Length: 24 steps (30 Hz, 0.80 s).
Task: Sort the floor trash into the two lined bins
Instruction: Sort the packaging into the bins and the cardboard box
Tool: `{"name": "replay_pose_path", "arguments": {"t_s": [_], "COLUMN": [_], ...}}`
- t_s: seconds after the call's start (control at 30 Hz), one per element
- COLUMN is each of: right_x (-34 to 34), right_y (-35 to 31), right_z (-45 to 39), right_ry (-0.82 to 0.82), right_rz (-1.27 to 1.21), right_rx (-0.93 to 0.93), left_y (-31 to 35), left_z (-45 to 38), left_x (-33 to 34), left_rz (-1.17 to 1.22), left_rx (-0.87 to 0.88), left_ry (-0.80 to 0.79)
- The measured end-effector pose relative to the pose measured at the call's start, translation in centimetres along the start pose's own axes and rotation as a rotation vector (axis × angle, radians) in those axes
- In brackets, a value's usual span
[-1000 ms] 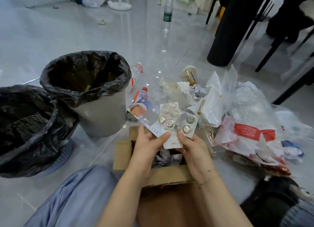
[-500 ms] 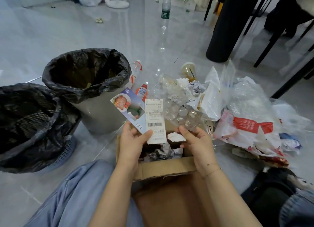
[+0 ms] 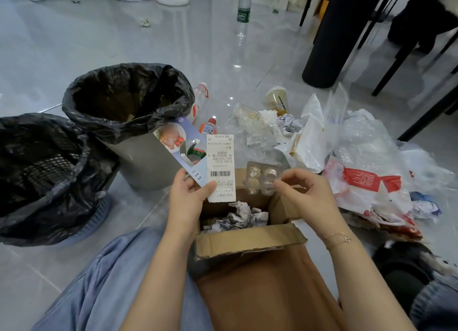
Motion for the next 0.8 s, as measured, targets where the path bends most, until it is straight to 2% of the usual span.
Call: {"name": "replay_pose_path", "arguments": {"t_s": [0.07, 0.13, 0.23, 0.33, 0.47, 0.53, 0.63, 0.73, 0.8], "right_x": [0.1, 0.9, 2.5, 2.2, 2.2, 2.6, 2.3, 1.4, 0.2], "right_y": [0.1, 0.6, 1.4, 1.4, 1.1, 0.9, 0.7, 1.2, 0.9], "right_z": [-0.2, -0.1, 0.7, 0.5, 0.0, -0.1, -0.2, -0.2, -0.6], "right_ry": [-0.034, -0.151, -0.302, -0.199, -0.092, -0.080, 0.053, 0.188, 0.231], "right_rz": [0.066, 0.170, 0.141, 0.055, -0.212, -0.252, -0.271, -0.298, -0.215], "right_rx": [-0.003, 0.020, 0.092, 0.106, 0.179, 0.174, 0.137, 0.143, 0.090], "left_y": [0.1, 0.1, 0.1, 0.1, 0.0, -0.3, -0.6, -0.2, 0.2], "left_z": [-0.1, -0.1, 0.0, 0.1, 0.7, 1.2, 1.8, 2.0, 1.6], "left_x": [0.1, 0.1, 0.2, 0.5, 2.1, 3.1, 4.1, 3.8, 3.0], "left_rz": [0.009, 0.011, 0.000, -0.021, -0.099, -0.136, -0.171, -0.184, -0.240], "left_rx": [-0.008, -0.016, -0.028, -0.043, -0.059, -0.070, -0.059, -0.020, 0.031], "left_ry": [-0.015, -0.029, -0.048, -0.105, -0.210, -0.257, -0.300, -0.259, -0.183]}}
Point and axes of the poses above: each hand's wrist, its own z-axis away from the middle knuckle, its own x-axis out of the palm, y = z × x, the point moved 6 cm from there along -z, towards the middle knuckle, and after that the axes turned 11 degrees about -x, right-handed, at the moved point
